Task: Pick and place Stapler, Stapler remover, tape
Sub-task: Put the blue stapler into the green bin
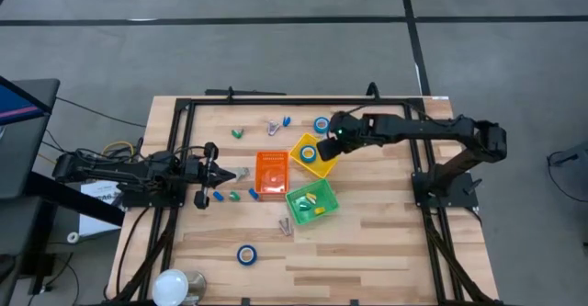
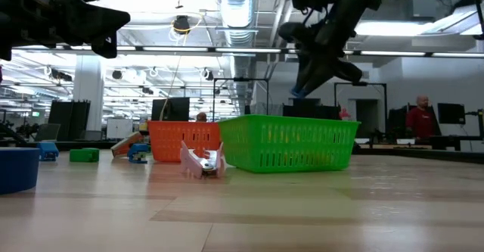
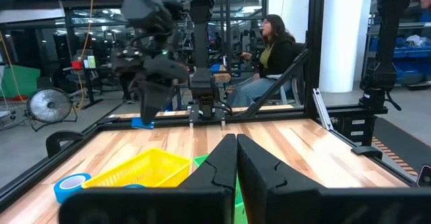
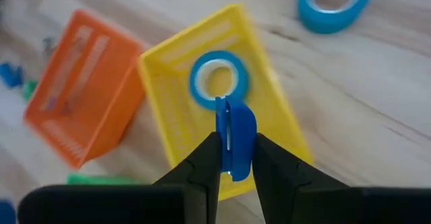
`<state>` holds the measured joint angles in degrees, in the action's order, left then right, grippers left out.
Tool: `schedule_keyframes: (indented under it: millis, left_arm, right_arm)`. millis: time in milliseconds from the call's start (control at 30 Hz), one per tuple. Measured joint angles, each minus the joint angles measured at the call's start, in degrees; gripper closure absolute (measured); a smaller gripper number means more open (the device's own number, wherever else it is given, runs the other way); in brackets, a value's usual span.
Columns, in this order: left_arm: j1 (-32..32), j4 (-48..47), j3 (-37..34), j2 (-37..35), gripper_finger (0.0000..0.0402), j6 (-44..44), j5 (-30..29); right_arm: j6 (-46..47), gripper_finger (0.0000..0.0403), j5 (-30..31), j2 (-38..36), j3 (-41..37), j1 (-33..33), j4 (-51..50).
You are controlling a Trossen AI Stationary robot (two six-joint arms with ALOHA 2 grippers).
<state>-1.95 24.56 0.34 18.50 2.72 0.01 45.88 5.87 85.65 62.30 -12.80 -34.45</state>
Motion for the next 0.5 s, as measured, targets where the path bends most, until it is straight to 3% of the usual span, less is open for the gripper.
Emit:
schedule_keyframes:
  millis: [500]
  left_arm:
    - [0.01, 0.0, 0.0, 0.0, 0.0398, -0.02, 0.0]
  right_arm:
    - [-2.98, 0.0333, -1.97, 5.0, -0.02, 12.98, 3.62]
